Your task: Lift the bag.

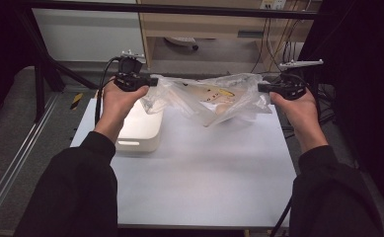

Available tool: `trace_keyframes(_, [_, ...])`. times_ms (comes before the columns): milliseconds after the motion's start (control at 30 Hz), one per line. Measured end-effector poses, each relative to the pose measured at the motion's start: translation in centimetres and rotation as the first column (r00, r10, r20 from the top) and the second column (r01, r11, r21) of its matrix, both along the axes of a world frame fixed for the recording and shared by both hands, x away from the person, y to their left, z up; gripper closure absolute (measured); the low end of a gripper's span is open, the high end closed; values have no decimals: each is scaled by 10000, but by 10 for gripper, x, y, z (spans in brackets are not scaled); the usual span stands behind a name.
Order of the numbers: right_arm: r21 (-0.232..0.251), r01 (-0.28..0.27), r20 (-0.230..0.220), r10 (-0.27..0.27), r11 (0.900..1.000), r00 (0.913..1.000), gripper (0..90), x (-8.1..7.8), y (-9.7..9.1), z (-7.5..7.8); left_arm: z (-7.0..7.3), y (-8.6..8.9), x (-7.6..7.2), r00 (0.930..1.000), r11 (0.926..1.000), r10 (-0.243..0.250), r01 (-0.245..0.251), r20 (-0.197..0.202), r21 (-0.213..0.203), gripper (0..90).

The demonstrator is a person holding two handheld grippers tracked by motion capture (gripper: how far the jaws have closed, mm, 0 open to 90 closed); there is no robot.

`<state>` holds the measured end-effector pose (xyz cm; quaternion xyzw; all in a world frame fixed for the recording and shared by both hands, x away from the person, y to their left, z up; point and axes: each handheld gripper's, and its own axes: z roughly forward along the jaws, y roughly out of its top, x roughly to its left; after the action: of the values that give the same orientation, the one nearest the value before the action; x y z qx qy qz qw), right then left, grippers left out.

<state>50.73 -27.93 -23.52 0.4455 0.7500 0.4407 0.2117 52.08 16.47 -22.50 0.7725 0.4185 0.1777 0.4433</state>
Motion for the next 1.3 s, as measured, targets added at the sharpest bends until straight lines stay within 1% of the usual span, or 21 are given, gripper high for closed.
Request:
trace_keyframes(133, [-23, 0, 41, 0, 10000, 10000, 900, 6, 3, 2, -2, 5, 4, 9999, 9999, 149, -150, -56, -54, 900])
trace_keyframes(167, [27, 18, 28, -18, 10000, 10000, 900, 7, 4, 3, -2, 6, 5, 9998, 9998, 193, -193, -34, -67, 900])
trace_keyframes(267, [-35, -11, 58, 12, 10000, 10000, 900, 11, 6, 4, -2, 9, 6, 9997, 9996, 263, -263, -15, -65, 900])
trace_keyframes(367, [-86, 4, 28, -3, 10000, 10000, 900, 15, 7, 7, 2, 12, 8, 9995, 9995, 329, -329, 0, 32, 900])
trace_keyframes(500, [-152, -7, 122, 9, 9999, 9999, 900, 17, 10, 15, 8, 12, 9, 9992, 9992, 375, -376, 100, 126, 900])
trace_keyframes(600, [-175, 8, 182, -5, 9998, 9998, 900, 19, 10, 20, 15, 13, 11, 9985, 9989, 476, -477, 259, 11, 900])
trace_keyframes(633, [-116, 32, 221, -30, 9999, 9998, 900, 21, 10, 23, 17, 13, 12, 9983, 9986, 522, -522, 272, -16, 900])
trace_keyframes(733, [-13, 66, 347, -66, 10000, 9994, 900, 23, 10, 31, 19, 13, 15, 9976, 9981, 619, -617, 303, -60, 900])
trace_keyframes(833, [-22, 84, 445, -83, 10000, 9990, 900, 25, 11, 36, 17, 12, 18, 9971, 9977, 676, -679, 360, 87, 900])
trace_keyframes(900, [-82, 33, 394, -30, 10000, 9992, 900, 25, 13, 36, 15, 13, 18, 9968, 9971, 719, -727, 344, 220, 900])
trace_keyframes(933, [-124, 7, 378, -2, 9999, 9993, 900, 25, 13, 35, 14, 13, 18, 9967, 9966, 736, -748, 350, 351, 900])
trace_keyframes(1000, [-243, -44, 283, 51, 9997, 9996, 900, 26, 16, 31, 11, 14, 18, 9966, 9958, 748, -765, 359, 501, 900])
trace_keyframes(1167, [-168, -129, 171, 132, 9998, 9998, 900, 27, 20, 20, 7, 19, 16, 9941, 9941, 945, -971, 524, 488, 900])
trace_keyframes(1300, [-247, -193, 90, 195, 9995, 9998, 900, 25, 23, 10, 1, 22, 10, 9958, 9953, 790, -814, 460, 533, 900])
